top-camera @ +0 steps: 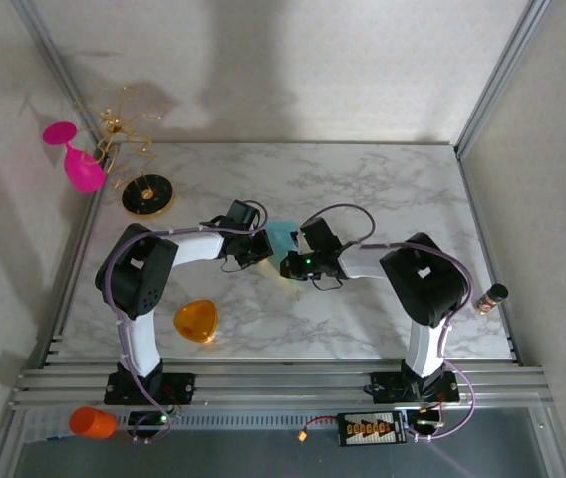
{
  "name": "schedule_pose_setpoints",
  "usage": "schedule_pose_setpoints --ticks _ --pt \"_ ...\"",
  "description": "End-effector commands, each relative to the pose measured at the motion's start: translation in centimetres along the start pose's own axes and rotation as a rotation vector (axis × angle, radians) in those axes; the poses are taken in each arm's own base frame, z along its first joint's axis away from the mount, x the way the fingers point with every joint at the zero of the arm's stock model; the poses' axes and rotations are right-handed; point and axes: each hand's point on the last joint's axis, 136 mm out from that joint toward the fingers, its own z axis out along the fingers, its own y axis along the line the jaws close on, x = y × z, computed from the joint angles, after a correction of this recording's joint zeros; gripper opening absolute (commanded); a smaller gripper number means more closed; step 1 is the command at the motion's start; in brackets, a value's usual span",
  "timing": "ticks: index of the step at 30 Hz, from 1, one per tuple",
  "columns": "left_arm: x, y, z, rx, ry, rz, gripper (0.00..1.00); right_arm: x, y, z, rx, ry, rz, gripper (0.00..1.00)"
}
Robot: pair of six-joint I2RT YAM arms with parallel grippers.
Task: Fold a paper plane with a square sheet of paper (pick it up from the middle)
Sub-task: Third fold the triangle at the center of the table.
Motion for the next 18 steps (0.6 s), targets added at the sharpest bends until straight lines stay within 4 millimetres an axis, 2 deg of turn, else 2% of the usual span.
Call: schedule_pose_setpoints --ticks 1,6,9,12,14,16,18 --pt "1.9 9.0 1.4 -0.299 0.035 -0.066 0.00 3.9 -1.6 -1.1 0.040 0.108 -0.017 0.00" --pt "1.7 8.0 1.4 -0.268 0.039 -0.055 0.00 5.3 -2.2 -2.9 0.079 0.113 -0.022 0.00" --pt "1.3 6.7 1.3 -0.224 0.040 -0.043 0.01 4.5 -1.7 -3.6 0.076 0.073 -0.031 0.00" --pt "1.0 3.0 1.0 -0.067 0.069 -0.038 0.06 1.7 0.8 -5.0 0.017 -0.044 -0.058 0.00" --pt "0.5 0.2 0.1 0.038 0.069 -0.040 0.09 -0.5 2.0 -6.3 0.003 -0.144 -0.070 0.04" --pt "-0.7 -2.6 -1.7 0.135 0.038 -0.038 0.15 -2.7 2.4 -7.5 0.014 -0.241 -0.064 0.10" --pt "-2.0 -4.5 -3.7 0.203 -0.006 -0.039 0.21 -4.0 2.1 -8.1 0.026 -0.299 -0.043 0.17"
